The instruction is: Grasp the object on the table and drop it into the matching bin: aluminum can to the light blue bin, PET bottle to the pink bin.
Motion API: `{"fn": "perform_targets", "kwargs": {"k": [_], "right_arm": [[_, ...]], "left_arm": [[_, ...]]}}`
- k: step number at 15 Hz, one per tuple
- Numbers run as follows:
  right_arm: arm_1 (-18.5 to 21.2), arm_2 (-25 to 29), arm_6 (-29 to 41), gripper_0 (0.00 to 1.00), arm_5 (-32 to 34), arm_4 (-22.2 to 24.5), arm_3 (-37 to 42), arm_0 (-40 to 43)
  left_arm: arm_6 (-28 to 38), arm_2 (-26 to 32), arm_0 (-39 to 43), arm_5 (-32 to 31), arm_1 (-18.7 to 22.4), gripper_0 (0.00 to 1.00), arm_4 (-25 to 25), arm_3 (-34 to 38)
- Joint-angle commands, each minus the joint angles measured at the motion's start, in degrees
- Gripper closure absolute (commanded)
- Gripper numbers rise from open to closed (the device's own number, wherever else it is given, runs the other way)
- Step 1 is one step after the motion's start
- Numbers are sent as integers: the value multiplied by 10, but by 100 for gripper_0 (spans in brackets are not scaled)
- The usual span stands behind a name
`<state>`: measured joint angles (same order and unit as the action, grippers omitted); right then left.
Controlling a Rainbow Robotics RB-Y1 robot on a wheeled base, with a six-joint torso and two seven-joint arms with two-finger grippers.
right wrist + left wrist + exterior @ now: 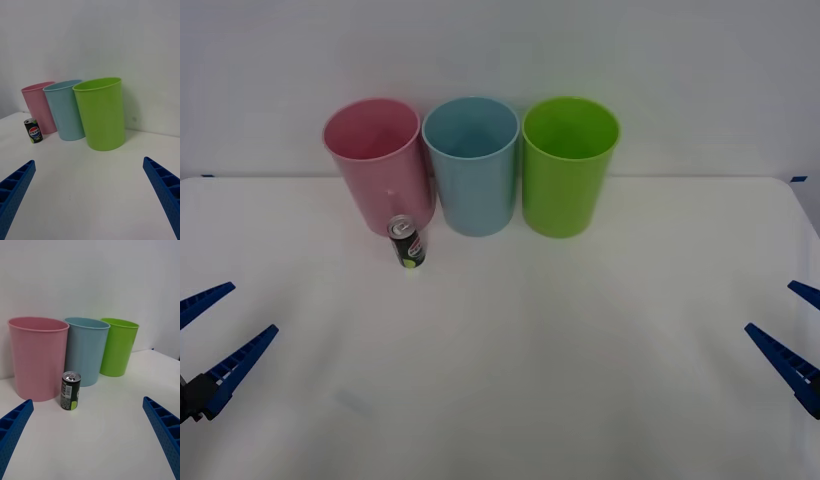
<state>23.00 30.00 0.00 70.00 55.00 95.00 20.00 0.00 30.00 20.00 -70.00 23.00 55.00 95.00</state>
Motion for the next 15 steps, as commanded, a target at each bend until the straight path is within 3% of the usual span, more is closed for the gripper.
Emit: {"fn": "perform_targets", "kwargs": {"k": [1, 11, 15], "right_arm": [[0, 0, 0, 0, 0, 0, 0, 0], [0, 0, 0, 0, 0, 0, 0, 0], [0, 0, 0, 0, 0, 0, 0, 0]], "left_arm": [[0, 0, 0, 0, 0, 0, 0, 0], [-31, -6, 18, 26, 0, 0, -3, 0], [-51, -50, 34, 93, -2, 0, 3, 0]]}}
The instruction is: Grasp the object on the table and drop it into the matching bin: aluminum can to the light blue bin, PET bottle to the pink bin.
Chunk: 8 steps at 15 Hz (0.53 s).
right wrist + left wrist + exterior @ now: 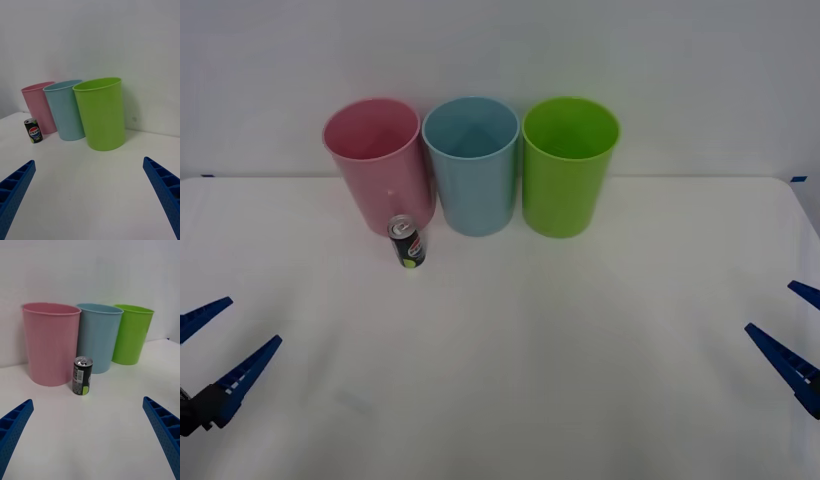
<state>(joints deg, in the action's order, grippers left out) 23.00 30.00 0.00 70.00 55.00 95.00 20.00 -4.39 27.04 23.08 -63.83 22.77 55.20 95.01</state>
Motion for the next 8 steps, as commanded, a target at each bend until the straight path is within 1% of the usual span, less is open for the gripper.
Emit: {"fn": "perform_targets", "kwargs": {"k": [1, 5, 8], "right_arm": [[0, 0, 0, 0, 0, 0, 0, 0], [0, 0, 0, 0, 0, 0, 0, 0], [0, 0, 0, 0, 0, 0, 0, 0]], "left_arm": [[-11, -32, 4, 49, 0, 0, 1, 0], [-28, -75, 1, 115, -8, 0, 8, 0], [-41, -83, -10, 136, -41, 0, 28, 0]]}}
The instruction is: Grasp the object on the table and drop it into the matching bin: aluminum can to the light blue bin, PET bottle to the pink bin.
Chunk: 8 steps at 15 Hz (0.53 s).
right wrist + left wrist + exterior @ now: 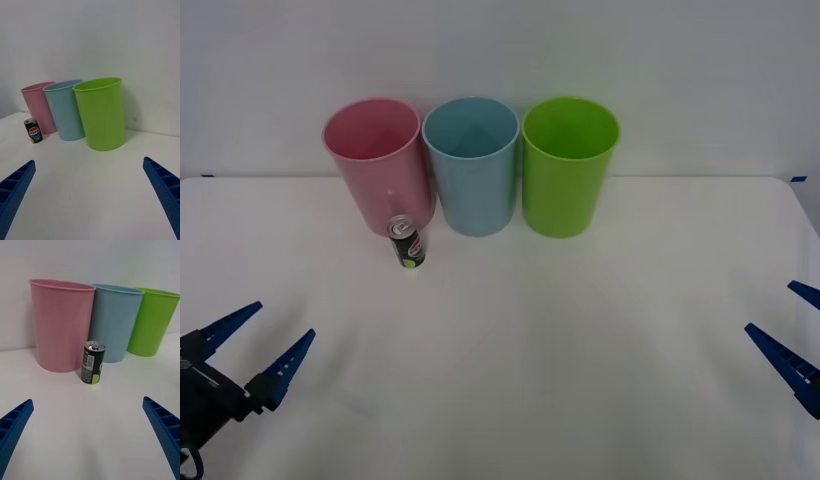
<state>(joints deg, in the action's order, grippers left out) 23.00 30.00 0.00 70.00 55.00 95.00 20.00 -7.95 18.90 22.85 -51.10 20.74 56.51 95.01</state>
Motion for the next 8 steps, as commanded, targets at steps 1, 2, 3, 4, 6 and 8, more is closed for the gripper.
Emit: {"fn": "perform_targets", "kwargs": {"k": [1, 2, 3, 4, 6, 8], "right_arm": [[0, 0, 0, 0, 0, 0, 0, 0], [0, 0, 0, 0, 0, 0, 0, 0], [0, 0, 0, 0, 0, 0, 0, 0], [0, 0, 0, 0, 0, 0, 0, 0], [0, 0, 0, 0, 0, 0, 0, 0], [0, 0, 0, 0, 0, 0, 0, 0]], "left_arm": [[-8, -2, -13, 13, -35, 0, 25, 0], [-10, -2, -18, 16, -47, 0, 39, 0], [-10, -4, -25, 21, -57, 0, 48, -1], [-11, -4, -29, 23, -63, 0, 55, -1], [-11, -8, -47, 29, -79, 0, 71, -13], [-12, -13, -72, 30, -84, 0, 75, -47]]}}
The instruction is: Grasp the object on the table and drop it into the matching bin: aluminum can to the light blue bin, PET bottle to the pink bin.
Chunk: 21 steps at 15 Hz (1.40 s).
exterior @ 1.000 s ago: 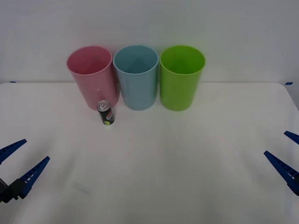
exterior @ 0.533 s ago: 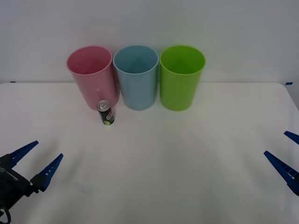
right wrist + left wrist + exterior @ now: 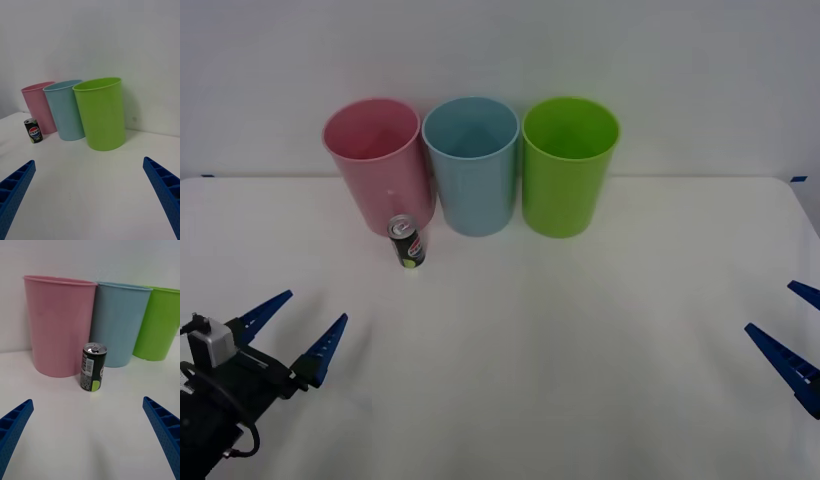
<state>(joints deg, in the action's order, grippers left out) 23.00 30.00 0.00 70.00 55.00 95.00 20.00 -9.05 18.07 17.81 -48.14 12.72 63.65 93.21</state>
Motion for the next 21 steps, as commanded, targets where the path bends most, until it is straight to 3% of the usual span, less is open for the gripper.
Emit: {"fn": "perform_targets", "kwargs": {"k": [1, 7, 14, 21], "right_arm": [[0, 0, 0, 0, 0, 0, 0, 0], [0, 0, 0, 0, 0, 0, 0, 0], [0, 0, 0, 0, 0, 0, 0, 0], [0, 0, 0, 0, 0, 0, 0, 0]], "left_arm": [[-4, -8, -36, 2, -4, 0, 4, -46], [-19, -58, -92, 75, -5, 0, 17, -84], [-60, -72, -183, 95, -8, 0, 22, -180], [-78, -67, -223, 147, -52, 0, 66, -204]]}}
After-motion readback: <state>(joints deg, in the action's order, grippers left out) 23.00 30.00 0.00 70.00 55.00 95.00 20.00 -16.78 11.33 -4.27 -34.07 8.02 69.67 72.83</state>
